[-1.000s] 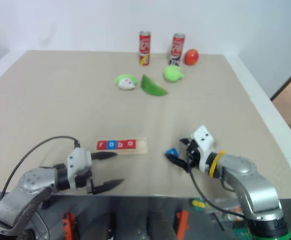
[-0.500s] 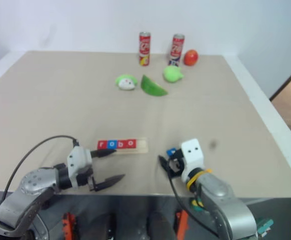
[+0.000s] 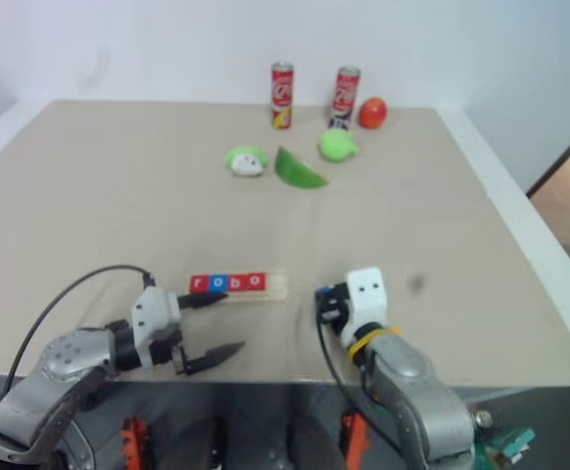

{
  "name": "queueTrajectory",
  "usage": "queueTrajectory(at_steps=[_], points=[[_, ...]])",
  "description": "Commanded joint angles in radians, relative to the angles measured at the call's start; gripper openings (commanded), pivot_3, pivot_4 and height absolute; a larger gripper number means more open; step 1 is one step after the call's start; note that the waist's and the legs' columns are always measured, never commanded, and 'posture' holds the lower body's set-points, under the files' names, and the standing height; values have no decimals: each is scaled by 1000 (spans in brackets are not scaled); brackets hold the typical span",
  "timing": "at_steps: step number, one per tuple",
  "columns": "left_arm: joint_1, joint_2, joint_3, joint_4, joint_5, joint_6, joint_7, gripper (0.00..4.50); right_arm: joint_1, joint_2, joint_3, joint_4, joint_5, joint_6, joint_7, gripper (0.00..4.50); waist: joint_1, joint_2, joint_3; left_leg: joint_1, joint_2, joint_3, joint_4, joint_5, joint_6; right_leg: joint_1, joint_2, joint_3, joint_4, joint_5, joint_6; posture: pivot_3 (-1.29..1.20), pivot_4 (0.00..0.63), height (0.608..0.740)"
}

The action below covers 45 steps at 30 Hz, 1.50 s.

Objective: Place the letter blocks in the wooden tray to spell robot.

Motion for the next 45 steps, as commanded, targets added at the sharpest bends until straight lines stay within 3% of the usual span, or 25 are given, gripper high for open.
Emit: queueTrajectory(at_steps=[1, 12, 13, 17, 20, 24, 27, 30, 32, 36, 43, 45], points=[[2, 10, 2, -37, 1, 2, 3, 4500, -68, 32, 14, -1, -11, 3, -30, 1232, 0, 0, 0, 0, 0, 0, 0, 0, 0, 0, 0, 0, 0, 0, 0, 0, 150, 740], [4, 14, 3, -45, 6, 15, 11, 4500, -125, 67, 71, 146, -46, -45, -11, 1232, 0, 0, 0, 0, 0, -1, -1, 0, 0, 0, 0, -1, 0, 1, 3, 0, 150, 740], [5, 14, 3, -46, 6, 16, 12, 4500, -127, 71, 71, 153, -43, -56, -3, 2032, 0, 0, 0, 0, 0, -1, -1, 0, 0, 0, 0, -1, 0, 1, 3, 0, 150, 740], [10, 15, 5, -48, 9, 18, 16, 4500, -185, 82, 22, 157, -48, -100, -18, 3279, -1, 0, 0, 0, 0, 0, -1, 0, 0, 0, 0, -1, 0, 1, 2, 0, 150, 740], [13, 17, 6, -48, 11, 16, 16, 4500, -277, 1, -61, 170, 3, -63, 61, 4381, 0, 0, 0, 0, 0, 0, -1, 0, 0, 0, 0, -1, 0, 2, 2, 0, 150, 740], [-3, 7, 5, -32, 12, -10, 8, 4500, -441, -206, -109, 349, 87, -125, 351, 4381, 0, 1, 0, 0, -1, 1, 0, 0, 0, 0, -1, 0, 0, 1, 3, 0, 150, 740], [-27, 1, 14, -26, -27, 8, -13, 4500, -536, -385, 2, 612, 94, -337, 792, 4381, 0, 0, 1, 0, -2, 1, 0, 0, 1, 1, -1, 0, -1, 1, 2, 0, 150, 740], [-37, 13, 22, -32, -56, 29, -36, 4500, -614, -455, 110, 847, 54, -587, 1147, 4381, 0, 0, 1, 1, -1, 0, -1, -1, 2, 2, 0, -2, -1, 1, 2, 0, 150, 740], [-37, 22, 23, -37, -54, 28, -43, 4500, -669, -458, 157, 989, 6, -731, 1265, 4381, -3, 1, 1, 1, 0, 0, -2, -2, 4, 1, 2, -2, -1, 0, 1, 0, 150, 740], [-24, 24, 27, -48, -41, 26, -19, 4500, -788, -419, 229, 1278, -96, -1012, 1404, 4381, -4, 3, 3, 1, 1, 0, -2, -3, 6, 1, 3, -2, 0, 0, 0, 0, 150, 740], [27, 26, 31, -88, -29, 28, 29, 4500, -882, -330, 228, 1532, -162, -1172, 1432, 4381, 0, 3, 3, 1, 0, 0, -1, -3, 5, 2, 1, -1, 0, 3, -6, 0, 150, 740], [37, 27, 36, -94, -27, 29, 40, 4500, -860, -312, 222, 1558, -168, -1183, 1429, 4147, 2, 3, 3, 1, 0, 0, 0, -3, 5, 2, 0, -2, 0, 3, -5, 0, 150, 740]])
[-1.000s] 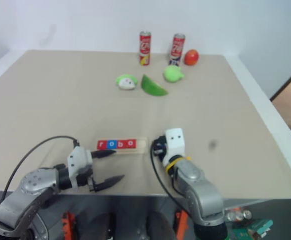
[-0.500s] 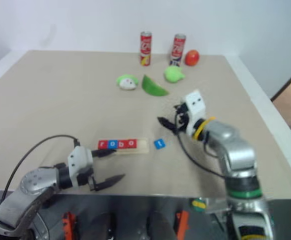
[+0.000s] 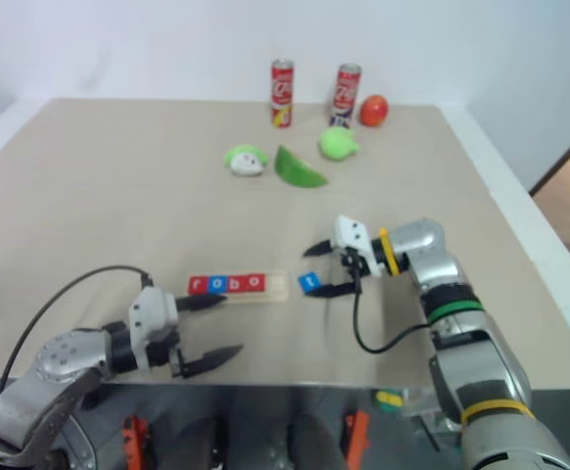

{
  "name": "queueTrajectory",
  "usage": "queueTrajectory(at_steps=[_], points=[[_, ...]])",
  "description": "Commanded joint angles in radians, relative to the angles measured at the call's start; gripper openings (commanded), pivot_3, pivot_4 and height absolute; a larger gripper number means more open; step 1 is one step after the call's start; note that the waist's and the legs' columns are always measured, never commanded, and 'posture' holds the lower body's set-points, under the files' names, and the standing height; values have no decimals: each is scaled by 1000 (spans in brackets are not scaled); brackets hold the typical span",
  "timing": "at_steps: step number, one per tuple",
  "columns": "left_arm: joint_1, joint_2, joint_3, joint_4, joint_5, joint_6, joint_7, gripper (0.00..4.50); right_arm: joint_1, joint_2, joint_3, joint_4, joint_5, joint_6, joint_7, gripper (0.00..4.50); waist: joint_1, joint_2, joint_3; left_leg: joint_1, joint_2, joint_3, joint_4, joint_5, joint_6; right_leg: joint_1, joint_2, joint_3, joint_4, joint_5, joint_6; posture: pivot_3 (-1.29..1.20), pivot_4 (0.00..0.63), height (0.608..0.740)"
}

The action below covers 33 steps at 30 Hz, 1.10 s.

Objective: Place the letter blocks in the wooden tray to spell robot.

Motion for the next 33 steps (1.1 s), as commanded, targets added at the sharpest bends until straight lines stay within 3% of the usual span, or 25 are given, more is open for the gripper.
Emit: queueTrajectory(at_steps=[1, 8, 17, 19, 31, 33], points=[[13, 5, 27, -55, 2, -6, 21, 4500, 8, 18, -19, 37, -9, -35, 25, 4147, 1, 0, 0, 0, 0, 0, 1, 0, 0, 0, 0, 0, 0, 0, 0, 0, 150, 740], [15, 16, 23, -41, 9, -16, 15, 4500, 72, -9, -43, -55, 10, 69, 24, 4147, 1, 0, 0, 0, 0, -1, 3, 0, 0, 2, 0, -1, 0, 2, 1, 0, 150, 740], [-18, 11, 7, 5, 21, -29, -8, 4500, 264, -62, -82, -386, 44, 299, -84, 4147, 3, 0, 0, 0, 0, -1, 4, 1, -1, 2, 0, -1, 1, 2, 2, 0, 150, 740], [-23, 10, 4, 16, 24, -34, -15, 4500, 309, -71, -89, -461, 52, 338, -109, 3701, 3, 0, 0, 0, 0, 0, 5, 1, -1, 2, 0, 0, 1, 2, 3, 0, 150, 740], [-55, 2, 6, 49, 22, -46, -37, 4500, 413, -80, -100, -653, 69, 448, -219, 3701, 2, 0, -1, 1, 0, -1, 5, 1, -1, 2, 0, 0, 1, -1, 8, 0, 150, 740], [-57, 2, 6, 50, 24, -45, -36, 4500, 412, -73, -99, -658, 67, 460, -237, 3297, 2, 0, -1, 1, 0, -1, 5, 1, -1, 2, 0, 0, 1, -1, 8, 0, 150, 740]])
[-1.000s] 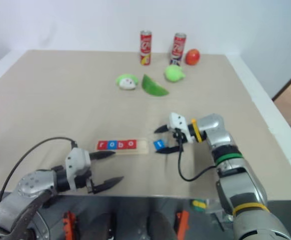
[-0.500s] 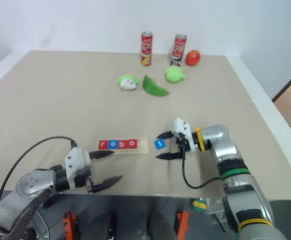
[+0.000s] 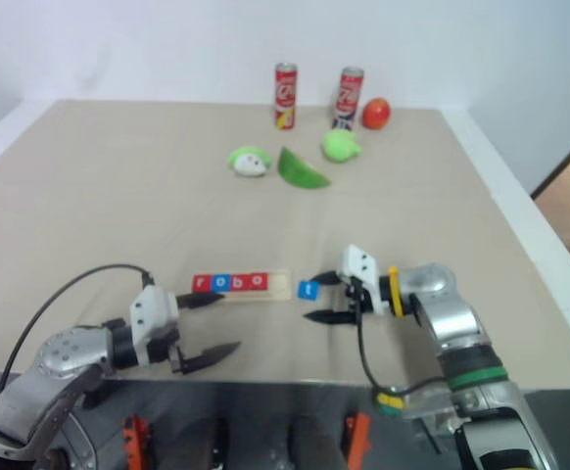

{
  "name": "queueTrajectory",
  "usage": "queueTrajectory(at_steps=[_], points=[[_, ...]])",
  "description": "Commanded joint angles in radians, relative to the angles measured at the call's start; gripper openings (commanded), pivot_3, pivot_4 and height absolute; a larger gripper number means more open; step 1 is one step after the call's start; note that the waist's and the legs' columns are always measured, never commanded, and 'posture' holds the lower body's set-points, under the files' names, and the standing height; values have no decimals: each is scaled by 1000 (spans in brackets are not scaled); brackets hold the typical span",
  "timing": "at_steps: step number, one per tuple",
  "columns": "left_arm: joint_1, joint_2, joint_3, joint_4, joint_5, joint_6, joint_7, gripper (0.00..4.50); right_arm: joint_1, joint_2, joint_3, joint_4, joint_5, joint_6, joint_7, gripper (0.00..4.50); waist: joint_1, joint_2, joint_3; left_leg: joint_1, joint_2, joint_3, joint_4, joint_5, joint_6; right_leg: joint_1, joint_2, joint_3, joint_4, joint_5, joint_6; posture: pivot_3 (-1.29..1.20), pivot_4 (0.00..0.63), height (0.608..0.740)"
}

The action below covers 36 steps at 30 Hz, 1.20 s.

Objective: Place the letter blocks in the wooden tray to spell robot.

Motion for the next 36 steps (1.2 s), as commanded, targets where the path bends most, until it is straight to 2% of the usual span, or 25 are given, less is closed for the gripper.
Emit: queueTrajectory(at_steps=[1, 5, 6, 8, 9, 15, 21, 25, 30, 36], points=[[-17, -3, 11, -7, -1, -21, -5, 4500, 14, 7, 7, -34, -6, 52, -51, 3039, 0, 0, 0, 0, 0, 0, 0, 0, 0, 0, 0, 0, 0, 0, 0, 0, 150, 740], [-22, -2, 12, -4, 1, -20, -3, 4500, 13, 16, 9, -47, -9, 99, -103, 1698, 0, 0, 0, 0, 0, 0, 0, 0, 0, 0, 0, 0, 0, 0, 0, 0, 150, 740], [-21, -1, 13, -4, 2, -20, -3, 4500, 16, 15, 11, -53, -9, 104, -108, 1492, 0, 0, 0, 0, 0, 0, 0, 0, 0, 0, 0, 0, 0, 0, 0, 0, 150, 740], [-18, 1, 15, -5, 2, -20, -1, 4500, 28, 13, 11, -66, -8, 113, -122, 1492, 0, 0, 0, 0, 0, 0, 0, 0, 0, 0, 0, 0, 0, 0, 0, 0, 150, 740], [-16, 1, 17, -6, 2, -20, 0, 4500, 34, 14, 8, -75, -4, 121, -130, 1273, 0, 0, 0, 0, 0, 0, 0, 0, 0, 0, 0, 0, 0, 0, 0, 0, 150, 740], [-15, -18, 45, 12, 21, -39, 47, 4500, 57, 4, -28, -172, 30, 169, -178, 1243, 0, 0, 0, 0, 0, 0, 0, 0, 0, 0, 0, 0, 0, 0, 0, 0, 150, 740], [10, -88, 118, 24, 31, -39, 171, 4500, -105, 20, -40, -191, 75, 209, -170, 1243, -6, 1, 1, -1, 1, 2, 0, 0, 0, -2, 0, 2, 0, 2, 1, 0, 150, 740], [30, -124, 137, 7, 4, -3, 211, 4500, -175, 40, 7, -179, 78, 186, -128, 1243, -3, 0, 0, -1, 1, 0, 0, 0, 0, -1, 1, 1, 0, 2, 1, 0, 150, 740], [42, -140, 117, -19, 6, 17, 232, 4500, -234, 70, 99, -51, 12, 79, -53, 1243, -1, 0, 0, -2, 0, 0, 0, 0, -1, -2, 0, 1, 0, 1, 1, 0, 150, 740], [63, -147, 104, -44, 18, 18, 239, 4500, -264, 84, 122, 89, -26, -7, -12, 1243, -1, 0, 0, -2, -1, 1, 1, 0, -1, -2, -1, 2, 0, 1, 2, 0, 150, 740]])
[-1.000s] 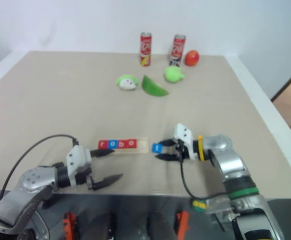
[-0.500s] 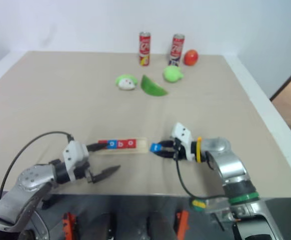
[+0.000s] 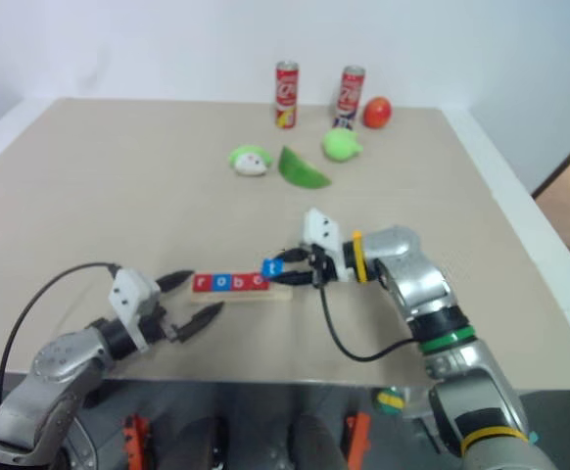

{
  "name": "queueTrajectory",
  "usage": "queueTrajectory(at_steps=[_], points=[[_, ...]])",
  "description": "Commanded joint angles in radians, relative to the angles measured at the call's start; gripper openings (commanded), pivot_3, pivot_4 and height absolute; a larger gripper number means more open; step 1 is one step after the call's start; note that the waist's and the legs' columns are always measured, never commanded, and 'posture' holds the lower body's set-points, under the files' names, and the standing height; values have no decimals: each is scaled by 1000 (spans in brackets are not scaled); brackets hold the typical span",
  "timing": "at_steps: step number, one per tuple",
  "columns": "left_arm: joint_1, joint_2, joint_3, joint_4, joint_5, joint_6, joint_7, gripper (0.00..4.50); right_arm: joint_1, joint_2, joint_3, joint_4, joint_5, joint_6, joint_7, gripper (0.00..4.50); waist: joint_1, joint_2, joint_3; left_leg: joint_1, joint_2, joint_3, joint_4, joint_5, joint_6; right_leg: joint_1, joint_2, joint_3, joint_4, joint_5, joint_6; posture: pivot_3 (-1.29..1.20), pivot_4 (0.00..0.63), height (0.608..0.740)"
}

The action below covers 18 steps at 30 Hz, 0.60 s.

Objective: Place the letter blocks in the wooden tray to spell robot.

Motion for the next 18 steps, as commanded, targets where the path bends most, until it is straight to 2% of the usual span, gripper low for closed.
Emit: queueTrajectory(at_steps=[1, 18], points=[[16, 2, -8, -54, 1, -10, 1, 4500, -31, 3, 6, 44, -23, -61, 27, 1243, 0, 0, 0, 0, 0, 0, 0, 0, 0, 0, 0, 0, 0, 0, 0, 0, 150, 740], [30, 7, -12, -63, 10, -10, 3, 4500, -50, 51, 4, 134, -82, -117, 37, 1243, 0, 0, 0, 0, 1, 0, 0, 0, 0, 0, 1, -1, 0, 0, -1, 0, 150, 740]])
